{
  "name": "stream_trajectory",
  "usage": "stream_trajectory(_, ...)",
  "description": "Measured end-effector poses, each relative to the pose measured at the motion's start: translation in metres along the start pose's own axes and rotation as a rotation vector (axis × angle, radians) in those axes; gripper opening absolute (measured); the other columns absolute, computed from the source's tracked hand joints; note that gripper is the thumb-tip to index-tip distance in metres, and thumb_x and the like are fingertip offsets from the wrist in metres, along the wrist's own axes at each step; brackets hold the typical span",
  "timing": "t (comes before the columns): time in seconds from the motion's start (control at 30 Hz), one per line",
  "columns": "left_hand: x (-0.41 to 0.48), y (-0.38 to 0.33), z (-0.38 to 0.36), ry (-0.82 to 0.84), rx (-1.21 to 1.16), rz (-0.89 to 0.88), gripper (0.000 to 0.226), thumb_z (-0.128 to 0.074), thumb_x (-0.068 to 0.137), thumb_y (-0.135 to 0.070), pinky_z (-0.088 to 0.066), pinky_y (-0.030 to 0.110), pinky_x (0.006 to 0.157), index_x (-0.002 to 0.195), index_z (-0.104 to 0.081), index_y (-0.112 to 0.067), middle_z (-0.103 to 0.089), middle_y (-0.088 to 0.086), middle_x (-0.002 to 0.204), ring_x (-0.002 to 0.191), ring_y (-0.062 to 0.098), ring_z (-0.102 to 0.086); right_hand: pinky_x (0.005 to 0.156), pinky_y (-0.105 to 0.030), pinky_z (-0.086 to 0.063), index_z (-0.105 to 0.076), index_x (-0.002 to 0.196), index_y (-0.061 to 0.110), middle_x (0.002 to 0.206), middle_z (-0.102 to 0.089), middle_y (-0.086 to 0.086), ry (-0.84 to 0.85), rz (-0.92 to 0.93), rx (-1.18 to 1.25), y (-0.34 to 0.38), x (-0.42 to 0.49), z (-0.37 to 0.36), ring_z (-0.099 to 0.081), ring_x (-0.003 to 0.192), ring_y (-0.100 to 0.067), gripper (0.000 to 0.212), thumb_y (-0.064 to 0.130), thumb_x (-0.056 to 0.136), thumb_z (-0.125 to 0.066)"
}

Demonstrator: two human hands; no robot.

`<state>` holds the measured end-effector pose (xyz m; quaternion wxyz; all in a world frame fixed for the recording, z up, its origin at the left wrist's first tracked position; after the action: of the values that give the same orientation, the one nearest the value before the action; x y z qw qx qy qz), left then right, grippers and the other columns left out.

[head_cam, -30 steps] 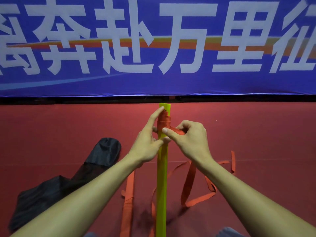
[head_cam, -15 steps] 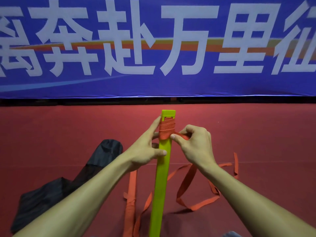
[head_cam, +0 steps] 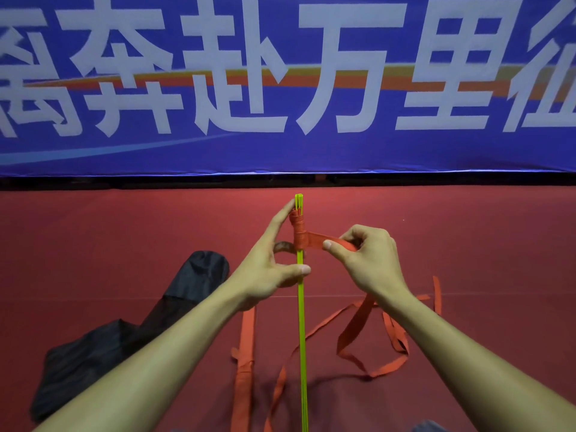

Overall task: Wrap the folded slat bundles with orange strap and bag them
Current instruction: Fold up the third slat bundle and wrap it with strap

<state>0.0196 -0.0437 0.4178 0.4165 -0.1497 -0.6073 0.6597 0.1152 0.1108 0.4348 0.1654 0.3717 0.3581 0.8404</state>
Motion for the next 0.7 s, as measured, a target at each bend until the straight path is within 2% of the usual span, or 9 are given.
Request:
stream_trajectory(0.07,0.000,-0.002,-0.003,-0.034,0.034,0.009,0.106,-0.074,0.084,0.006,-0.057,0.028,0.070,0.138,-0.025,-0.072,-0.063,0.017,0.112,0.074,0.015,-0.067,0.055,-0.028,-0.038,-0.063,0.066,0.018,0.057,-0.057,0.008,0.029,0.034,0.007,0.008,-0.003,-0.004,-0.049,0.054,-0.009,0.025,0.033,0.078,-0.080)
stream_trajectory(0.13,0.001,-0.003,-0.006,-0.073,0.107,0.000,0.106,-0.074,0.085,0.002,-0.057,0.031,0.069,0.140,-0.022,-0.071,-0.065,0.009,0.104,0.067,0.011,-0.064,0.052,-0.024,-0.035,-0.060,0.063,0.017,0.053,-0.053,0.009,0.038,0.056,0.016,0.015,-0.007,-0.009,-0.046,0.052,-0.006,0.030,0.034,0.075,-0.082)
stream_trajectory(0.2,0.002,-0.006,-0.010,-0.109,0.231,0.000,0.105,-0.076,0.085,-0.006,-0.061,0.039,0.076,0.140,-0.017,-0.072,-0.066,0.001,0.099,0.074,0.010,-0.066,0.048,-0.021,-0.029,-0.053,0.058,0.016,0.048,-0.047,0.009,0.027,0.049,0.022,0.018,-0.009,-0.012,-0.039,0.048,-0.007,0.039,0.037,0.072,-0.084)
stream_trajectory(0.27,0.002,-0.007,-0.012,-0.148,0.324,0.013,0.103,-0.080,0.084,-0.018,-0.060,0.045,0.080,0.140,-0.014,-0.074,-0.067,-0.001,0.094,0.079,0.014,-0.067,0.048,-0.026,-0.028,-0.045,0.053,0.019,0.046,-0.042,0.008,-0.004,0.033,0.005,0.018,-0.009,-0.014,-0.036,0.047,-0.010,0.047,0.038,0.071,-0.084)
stream_trajectory(0.4,0.002,-0.008,-0.014,-0.265,0.384,0.015,0.113,-0.089,0.071,-0.030,-0.058,0.042,0.078,0.141,-0.011,-0.071,-0.068,-0.004,0.079,0.073,0.013,-0.069,0.052,-0.033,-0.030,-0.039,0.052,0.020,0.046,-0.042,0.007,-0.059,0.011,-0.011,0.016,-0.007,-0.012,-0.037,0.050,-0.015,0.051,0.036,0.072,-0.083)
stream_trajectory(0.5,0.005,0.000,-0.013,-0.277,0.250,0.047,0.125,-0.095,0.062,-0.019,-0.058,0.045,0.080,0.144,-0.011,-0.063,-0.074,0.000,0.085,0.077,0.018,-0.072,0.053,-0.032,-0.032,-0.043,0.054,0.022,0.049,-0.045,0.008,-0.066,0.030,0.002,0.014,-0.006,-0.011,-0.040,0.054,-0.016,0.047,0.036,0.072,-0.083)
stream_trajectory(0.6,0.008,0.000,-0.015,-0.190,0.145,0.002,0.091,-0.089,0.064,-0.001,-0.059,0.048,0.083,0.133,-0.045,-0.040,-0.073,-0.002,0.098,0.088,0.016,-0.071,0.054,-0.031,-0.033,-0.047,0.054,0.025,0.050,-0.047,0.010,-0.055,0.043,0.014,0.013,-0.007,-0.011,-0.041,0.053,-0.013,0.042,0.033,0.072,-0.084)
stream_trajectory(0.63,0.008,-0.001,-0.016,-0.145,0.130,-0.013,0.084,-0.085,0.068,0.004,-0.060,0.045,0.081,0.131,-0.048,-0.037,-0.072,-0.003,0.103,0.091,0.016,-0.069,0.055,-0.031,-0.034,-0.047,0.054,0.026,0.050,-0.047,0.011,-0.055,0.044,0.013,0.012,-0.007,-0.011,-0.042,0.054,-0.013,0.042,0.033,0.072,-0.084)
stream_trajectory(0.7,0.008,-0.003,-0.017,-0.038,0.073,0.012,0.090,-0.070,0.079,0.017,-0.058,0.030,0.070,0.140,-0.040,-0.042,-0.068,-0.003,0.111,0.088,0.012,-0.068,0.056,-0.031,-0.036,-0.051,0.056,0.027,0.052,-0.049,0.012,-0.059,0.030,0.013,0.007,-0.005,-0.009,-0.044,0.057,-0.015,0.038,0.034,0.072,-0.084)
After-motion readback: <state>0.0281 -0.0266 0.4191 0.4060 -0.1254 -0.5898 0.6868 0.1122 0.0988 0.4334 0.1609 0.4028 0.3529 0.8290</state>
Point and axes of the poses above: each hand's wrist, its own x-axis towards the middle knuckle, its own z-axis out of the back of the hand, y = z × x, the point moved 4 cm from there along x, towards the middle knuckle
